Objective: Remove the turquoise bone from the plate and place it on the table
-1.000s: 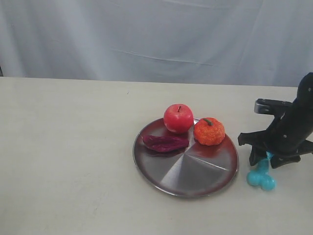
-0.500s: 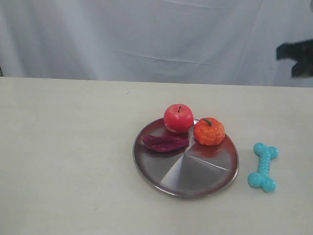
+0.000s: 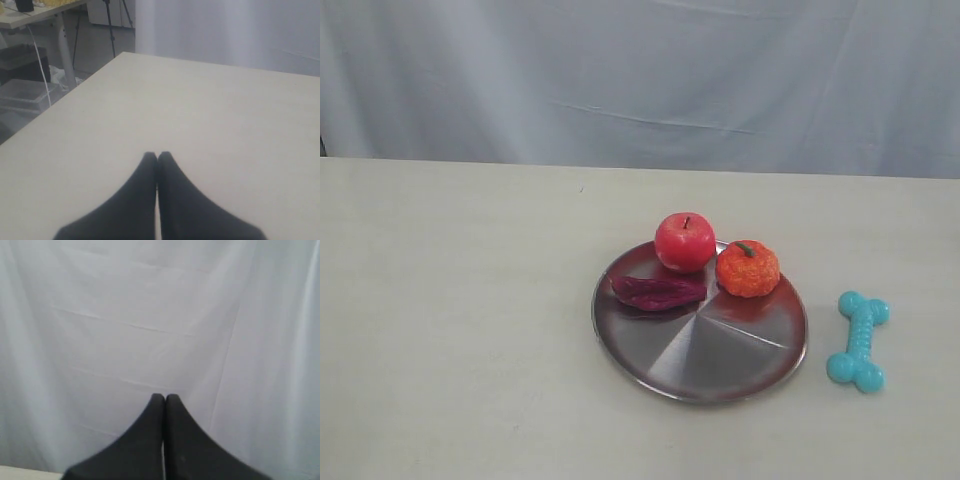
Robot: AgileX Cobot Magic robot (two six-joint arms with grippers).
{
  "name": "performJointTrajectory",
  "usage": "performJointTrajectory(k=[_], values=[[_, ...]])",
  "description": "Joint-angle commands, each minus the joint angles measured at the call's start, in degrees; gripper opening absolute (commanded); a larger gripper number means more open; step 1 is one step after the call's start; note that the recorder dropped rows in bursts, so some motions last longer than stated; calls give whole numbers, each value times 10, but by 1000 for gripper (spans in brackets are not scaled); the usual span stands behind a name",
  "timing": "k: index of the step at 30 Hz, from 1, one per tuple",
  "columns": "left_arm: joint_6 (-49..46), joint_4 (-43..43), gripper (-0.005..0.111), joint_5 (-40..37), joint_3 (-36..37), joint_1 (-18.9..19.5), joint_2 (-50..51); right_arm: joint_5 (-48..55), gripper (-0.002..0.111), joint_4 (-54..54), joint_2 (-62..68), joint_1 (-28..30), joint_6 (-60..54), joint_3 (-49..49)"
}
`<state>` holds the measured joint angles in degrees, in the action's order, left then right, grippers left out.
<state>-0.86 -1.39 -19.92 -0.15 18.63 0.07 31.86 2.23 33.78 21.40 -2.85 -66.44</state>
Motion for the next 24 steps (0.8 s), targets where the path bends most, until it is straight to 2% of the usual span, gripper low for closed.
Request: performJointTrajectory(k=[1,10,17,24], values=[[2,-1,0,3,1,1,-1,23,0,9,-73,2,2,28],[2,-1,0,3,1,1,-1,95,0,9,-219,2,61,72],[2,-1,0,3,1,1,-1,102,0,9,-315,2,61,72],[2,-1,0,3,1,1,-1,122,0,4,-338,2,61,52]])
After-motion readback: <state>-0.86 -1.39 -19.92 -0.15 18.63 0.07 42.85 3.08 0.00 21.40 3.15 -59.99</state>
